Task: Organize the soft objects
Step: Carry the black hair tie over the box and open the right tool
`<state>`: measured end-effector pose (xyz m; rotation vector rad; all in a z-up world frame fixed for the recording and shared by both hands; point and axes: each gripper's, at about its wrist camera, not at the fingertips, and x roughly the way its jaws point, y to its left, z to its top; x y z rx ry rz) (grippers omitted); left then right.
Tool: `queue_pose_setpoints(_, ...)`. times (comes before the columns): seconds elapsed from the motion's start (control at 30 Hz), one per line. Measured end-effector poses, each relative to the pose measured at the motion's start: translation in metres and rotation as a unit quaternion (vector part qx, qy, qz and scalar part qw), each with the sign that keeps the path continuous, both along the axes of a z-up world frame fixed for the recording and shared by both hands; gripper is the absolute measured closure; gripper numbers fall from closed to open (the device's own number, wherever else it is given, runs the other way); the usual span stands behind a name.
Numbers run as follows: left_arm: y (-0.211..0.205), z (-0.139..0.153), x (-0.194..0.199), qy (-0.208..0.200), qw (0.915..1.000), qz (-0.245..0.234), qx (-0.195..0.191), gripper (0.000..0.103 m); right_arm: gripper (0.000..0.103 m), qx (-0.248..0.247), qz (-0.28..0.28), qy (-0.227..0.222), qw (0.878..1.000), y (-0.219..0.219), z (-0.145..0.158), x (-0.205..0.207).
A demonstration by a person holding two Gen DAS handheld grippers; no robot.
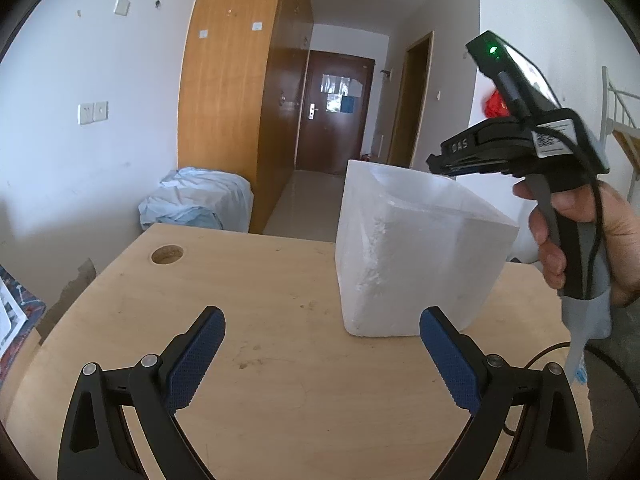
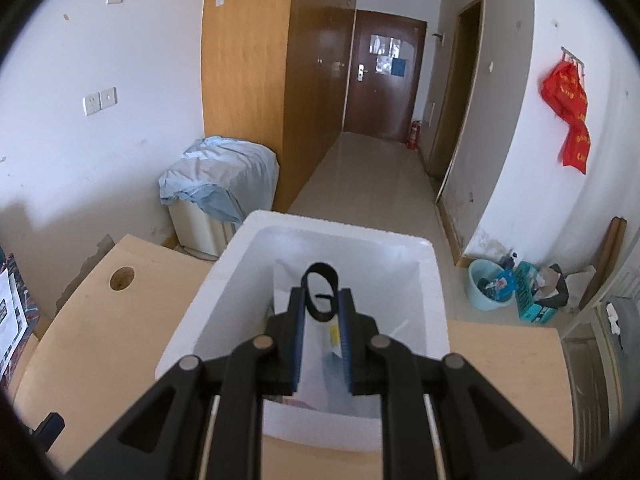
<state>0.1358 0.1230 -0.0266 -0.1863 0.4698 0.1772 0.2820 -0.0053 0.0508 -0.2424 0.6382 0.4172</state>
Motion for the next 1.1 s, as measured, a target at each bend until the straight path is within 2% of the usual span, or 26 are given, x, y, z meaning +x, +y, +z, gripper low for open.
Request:
queue_pose_setpoints(0.3,0.001,-0.001,0.0,0.0,1.0,-0.003,0.0,0.005,0.077,-0.005,-0.007,0.003,1.0,0.001,-0.002,0.005)
queue_pose_setpoints(0.33,0.0,-0.001,-0.001,0.0,1.0,-0.002,0.0,0.005,0.072,-0.006,-0.008,0.002,1.0,0.001,-0.002,0.005)
queue_pose_setpoints(0.4,0.0,0.0,-0.001,0.0,1.0,-0.004,-0.001,0.005,0.056,-0.008,-0.011,0.002,1.0,0.0,-0.002,0.005)
queue_pose_setpoints(0.43,0.0,0.0,-0.002,-0.001,1.0,-0.003,-0.001,0.005,0.044,-0.006,-0.012,0.0,1.0,-0.001,-0.002,0.005)
queue_pose_setpoints(0.5,0.0,0.0,-0.003,-0.001,1.0,-0.003,0.0,0.005,0.033,-0.001,-0.013,-0.012,1.0,-0.002,0.001,0.002)
queue_pose_setpoints(0.53,-0.001,0.0,-0.003,0.001,1.0,-0.003,0.001,0.005,0.031,0.0,-0.015,-0.019,1.0,-0.003,0.002,0.0)
queue_pose_setpoints(1.1,-0.002,0.006,-0.007,0.0,1.0,0.0,-0.002,0.005,0.03,0.004,-0.012,-0.022,1.0,-0.01,0.004,-0.013)
